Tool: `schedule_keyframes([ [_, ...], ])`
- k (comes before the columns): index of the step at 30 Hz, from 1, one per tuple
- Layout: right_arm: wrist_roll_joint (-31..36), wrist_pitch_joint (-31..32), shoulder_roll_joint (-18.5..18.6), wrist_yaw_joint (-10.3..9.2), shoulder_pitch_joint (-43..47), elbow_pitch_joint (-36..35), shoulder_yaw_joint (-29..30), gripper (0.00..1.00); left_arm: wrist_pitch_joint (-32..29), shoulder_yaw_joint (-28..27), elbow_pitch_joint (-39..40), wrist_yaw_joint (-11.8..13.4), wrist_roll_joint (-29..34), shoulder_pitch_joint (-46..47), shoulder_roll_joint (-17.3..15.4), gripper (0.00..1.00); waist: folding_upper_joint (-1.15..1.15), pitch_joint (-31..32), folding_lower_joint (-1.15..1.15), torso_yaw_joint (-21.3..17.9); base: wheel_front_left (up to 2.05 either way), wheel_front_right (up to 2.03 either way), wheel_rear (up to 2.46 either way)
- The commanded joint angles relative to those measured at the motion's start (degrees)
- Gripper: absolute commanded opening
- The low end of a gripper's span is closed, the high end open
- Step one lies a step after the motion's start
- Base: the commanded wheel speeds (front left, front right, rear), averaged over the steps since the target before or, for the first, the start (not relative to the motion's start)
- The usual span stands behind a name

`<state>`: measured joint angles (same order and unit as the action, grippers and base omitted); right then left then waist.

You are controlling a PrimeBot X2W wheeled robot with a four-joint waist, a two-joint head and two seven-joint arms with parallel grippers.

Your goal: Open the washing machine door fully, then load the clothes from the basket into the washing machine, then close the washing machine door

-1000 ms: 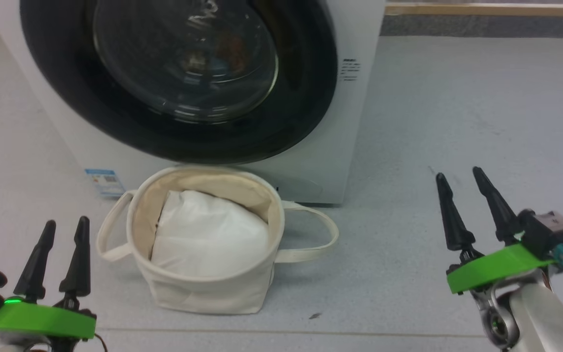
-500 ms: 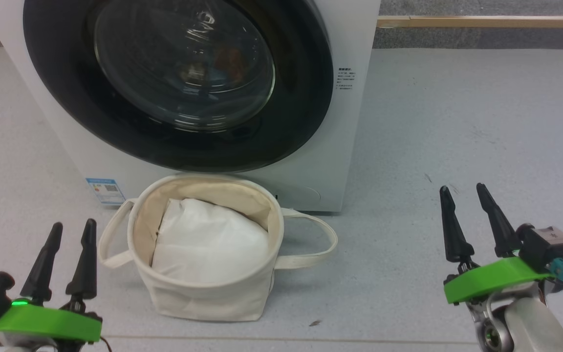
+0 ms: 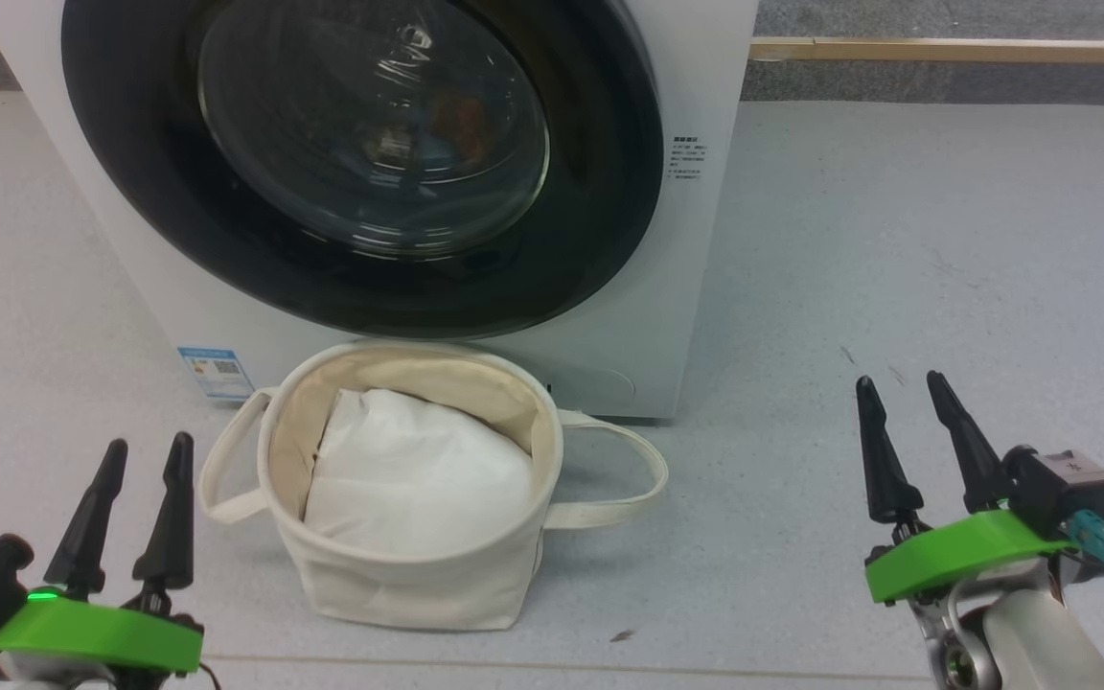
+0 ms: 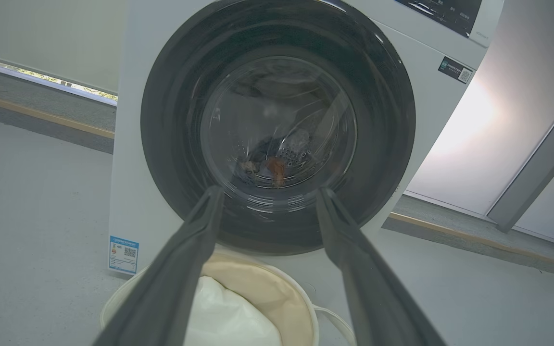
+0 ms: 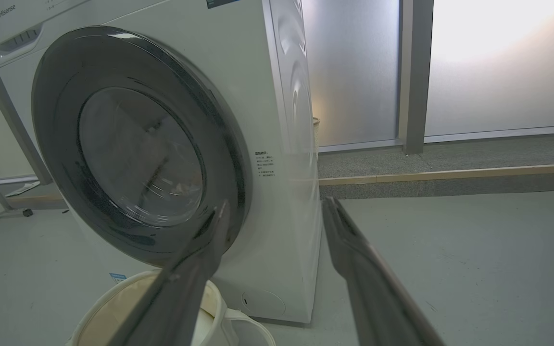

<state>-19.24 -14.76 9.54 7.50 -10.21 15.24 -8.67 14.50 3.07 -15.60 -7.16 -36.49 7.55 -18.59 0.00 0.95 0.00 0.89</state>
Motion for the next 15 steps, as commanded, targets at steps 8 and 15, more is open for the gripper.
schedule_keyframes([
  [8, 0.06, -0.24, -0.06, -0.01, -0.99, -1.55, -0.83, 1.00, 0.50, -2.09, 1.38, -0.33, -0.46, 2.72, -2.25, 1.00, 0.00, -0.21, 0.00, 0.14, 0.00, 0.00, 0.00],
  [15, -0.09, 0.08, -0.31, 0.00, 0.34, 1.50, -0.01, 0.00, -0.08, 0.29, -1.37, 0.09, -0.10, -0.34, 0.51, 0.00, 0.00, -0.34, 0.00, 0.20, 0.00, 0.00, 0.00],
])
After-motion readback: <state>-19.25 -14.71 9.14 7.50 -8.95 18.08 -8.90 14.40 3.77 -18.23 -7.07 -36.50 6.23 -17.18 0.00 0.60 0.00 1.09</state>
